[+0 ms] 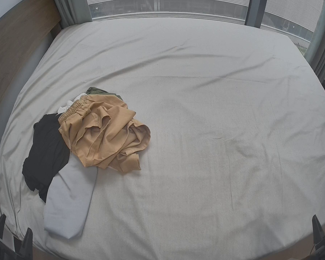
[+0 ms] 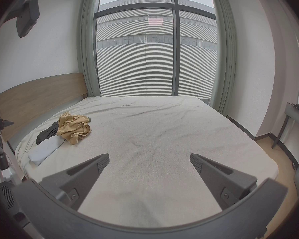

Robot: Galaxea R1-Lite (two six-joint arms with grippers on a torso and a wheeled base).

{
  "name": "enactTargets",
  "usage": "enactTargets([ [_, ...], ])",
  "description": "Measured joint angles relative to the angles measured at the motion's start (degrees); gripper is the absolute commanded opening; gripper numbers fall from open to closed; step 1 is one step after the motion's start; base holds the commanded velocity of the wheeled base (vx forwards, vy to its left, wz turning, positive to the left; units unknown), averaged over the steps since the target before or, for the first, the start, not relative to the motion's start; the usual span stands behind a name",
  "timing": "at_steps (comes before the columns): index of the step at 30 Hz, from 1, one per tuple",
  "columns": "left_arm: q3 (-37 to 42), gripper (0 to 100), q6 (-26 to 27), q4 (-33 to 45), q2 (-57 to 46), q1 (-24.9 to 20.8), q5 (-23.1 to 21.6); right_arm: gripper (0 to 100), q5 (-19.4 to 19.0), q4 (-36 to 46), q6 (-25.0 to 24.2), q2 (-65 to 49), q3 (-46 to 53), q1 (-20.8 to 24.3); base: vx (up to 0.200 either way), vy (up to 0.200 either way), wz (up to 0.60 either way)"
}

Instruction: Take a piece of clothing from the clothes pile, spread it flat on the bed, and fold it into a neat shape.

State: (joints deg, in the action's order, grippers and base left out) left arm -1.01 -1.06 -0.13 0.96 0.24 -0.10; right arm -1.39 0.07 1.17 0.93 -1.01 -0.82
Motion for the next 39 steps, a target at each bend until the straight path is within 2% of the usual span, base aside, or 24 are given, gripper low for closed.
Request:
enactTargets([
  [39, 0.00, 100, -0.09, 0.00, 0.00, 0.00, 0.00, 100, -0.57, -0.17, 1.39, 0.00, 0.00, 0.11, 0.000, 0.000, 0.00],
])
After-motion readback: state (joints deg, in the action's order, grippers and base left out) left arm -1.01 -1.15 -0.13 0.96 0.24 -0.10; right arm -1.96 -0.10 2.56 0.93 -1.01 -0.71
